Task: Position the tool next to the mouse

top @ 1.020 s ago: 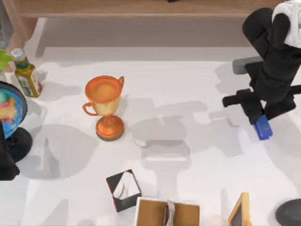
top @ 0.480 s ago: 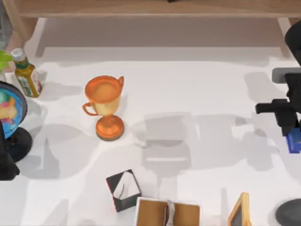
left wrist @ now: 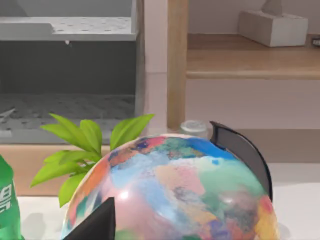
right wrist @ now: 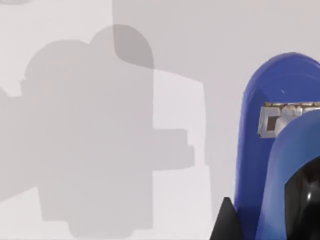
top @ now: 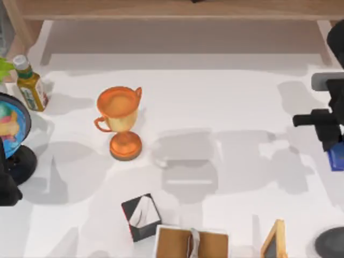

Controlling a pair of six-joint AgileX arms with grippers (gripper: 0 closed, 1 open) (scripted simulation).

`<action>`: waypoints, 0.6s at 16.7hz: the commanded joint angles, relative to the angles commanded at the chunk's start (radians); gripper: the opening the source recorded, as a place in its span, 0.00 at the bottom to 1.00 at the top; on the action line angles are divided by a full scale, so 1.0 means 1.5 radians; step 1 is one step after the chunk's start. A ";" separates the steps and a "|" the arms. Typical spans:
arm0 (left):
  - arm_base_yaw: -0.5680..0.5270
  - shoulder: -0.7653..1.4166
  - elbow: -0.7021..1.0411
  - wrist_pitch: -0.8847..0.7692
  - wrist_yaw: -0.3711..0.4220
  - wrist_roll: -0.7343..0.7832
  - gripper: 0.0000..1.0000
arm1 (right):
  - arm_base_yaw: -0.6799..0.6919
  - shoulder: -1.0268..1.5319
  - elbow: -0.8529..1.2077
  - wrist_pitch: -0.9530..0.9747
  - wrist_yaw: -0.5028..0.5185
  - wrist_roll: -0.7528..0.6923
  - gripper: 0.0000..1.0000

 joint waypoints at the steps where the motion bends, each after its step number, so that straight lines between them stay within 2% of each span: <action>1: 0.000 0.000 0.000 0.000 0.000 0.000 1.00 | -0.001 -0.006 0.001 -0.003 0.001 0.001 0.00; 10: 0.000 0.000 0.000 0.000 0.000 0.000 1.00 | -0.025 -0.045 -0.009 -0.010 0.012 0.026 0.00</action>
